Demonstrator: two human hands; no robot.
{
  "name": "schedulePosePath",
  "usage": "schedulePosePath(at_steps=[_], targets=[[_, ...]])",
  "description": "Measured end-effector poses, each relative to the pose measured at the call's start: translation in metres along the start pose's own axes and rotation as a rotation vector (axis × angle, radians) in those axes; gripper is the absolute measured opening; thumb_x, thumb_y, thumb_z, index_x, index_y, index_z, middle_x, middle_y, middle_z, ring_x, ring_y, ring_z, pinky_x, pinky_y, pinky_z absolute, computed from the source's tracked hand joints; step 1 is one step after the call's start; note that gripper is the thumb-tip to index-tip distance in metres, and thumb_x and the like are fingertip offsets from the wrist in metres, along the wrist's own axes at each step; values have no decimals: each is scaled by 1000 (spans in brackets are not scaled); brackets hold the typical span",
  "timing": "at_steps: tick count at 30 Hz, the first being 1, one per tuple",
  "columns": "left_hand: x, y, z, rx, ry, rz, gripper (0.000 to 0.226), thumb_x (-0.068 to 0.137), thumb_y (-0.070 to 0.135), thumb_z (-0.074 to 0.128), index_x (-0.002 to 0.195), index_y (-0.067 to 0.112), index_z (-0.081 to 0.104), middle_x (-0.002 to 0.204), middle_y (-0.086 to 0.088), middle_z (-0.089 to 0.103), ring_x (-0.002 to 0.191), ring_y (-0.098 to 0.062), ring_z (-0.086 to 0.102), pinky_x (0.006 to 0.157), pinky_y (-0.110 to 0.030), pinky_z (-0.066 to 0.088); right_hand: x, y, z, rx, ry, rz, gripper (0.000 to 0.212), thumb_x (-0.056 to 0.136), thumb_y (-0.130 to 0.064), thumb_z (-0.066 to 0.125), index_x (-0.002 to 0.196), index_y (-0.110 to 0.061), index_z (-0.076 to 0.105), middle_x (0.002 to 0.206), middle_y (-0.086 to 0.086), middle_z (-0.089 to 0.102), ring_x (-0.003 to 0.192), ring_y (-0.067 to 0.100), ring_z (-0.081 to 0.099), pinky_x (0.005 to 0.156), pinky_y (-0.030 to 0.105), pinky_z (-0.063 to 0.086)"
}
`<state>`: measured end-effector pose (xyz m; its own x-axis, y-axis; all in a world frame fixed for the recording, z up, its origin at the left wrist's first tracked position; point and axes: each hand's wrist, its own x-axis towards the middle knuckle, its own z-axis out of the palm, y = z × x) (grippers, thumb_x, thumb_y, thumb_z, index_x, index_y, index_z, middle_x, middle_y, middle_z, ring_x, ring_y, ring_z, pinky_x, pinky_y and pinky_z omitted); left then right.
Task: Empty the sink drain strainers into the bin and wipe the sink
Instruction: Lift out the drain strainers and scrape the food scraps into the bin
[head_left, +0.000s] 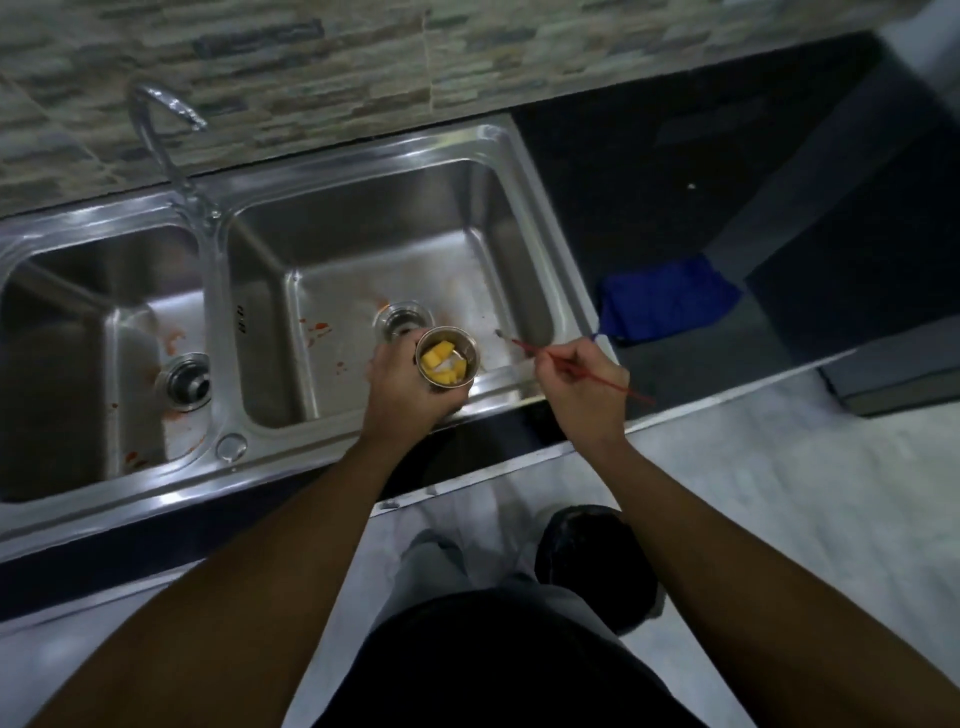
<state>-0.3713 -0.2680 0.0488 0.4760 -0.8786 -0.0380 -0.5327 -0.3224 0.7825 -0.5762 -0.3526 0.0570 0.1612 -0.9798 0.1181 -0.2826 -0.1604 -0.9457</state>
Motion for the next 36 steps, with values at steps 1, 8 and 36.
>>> schedulePosePath(at_steps=[1,8,36], targets=[[-3,10,9,-4,-21,18,72,60,46,88,124,32,55,122,6,61,119,-21,54,100,-49,48,-1,3,-15,-24,27,-3,14,85,-11,73,78,-21,66,71,-13,71,65,4,70,64,18,54],[-24,74,72,16,-179,195,72,55,44,91,117,31,56,116,9,58,113,-18,52,94,-46,50,-36,25,-104,-121,243,33,7,89,-17,69,93,-18,74,79,-9,74,72,7,72,69,31,62],[-122,6,287,227,-939,375,78,65,19,91,132,20,52,130,0,45,120,-18,51,97,-36,53,-281,159,-148,-270,585,665,24,93,-19,69,113,-30,75,93,-30,68,84,-4,71,82,20,60]])
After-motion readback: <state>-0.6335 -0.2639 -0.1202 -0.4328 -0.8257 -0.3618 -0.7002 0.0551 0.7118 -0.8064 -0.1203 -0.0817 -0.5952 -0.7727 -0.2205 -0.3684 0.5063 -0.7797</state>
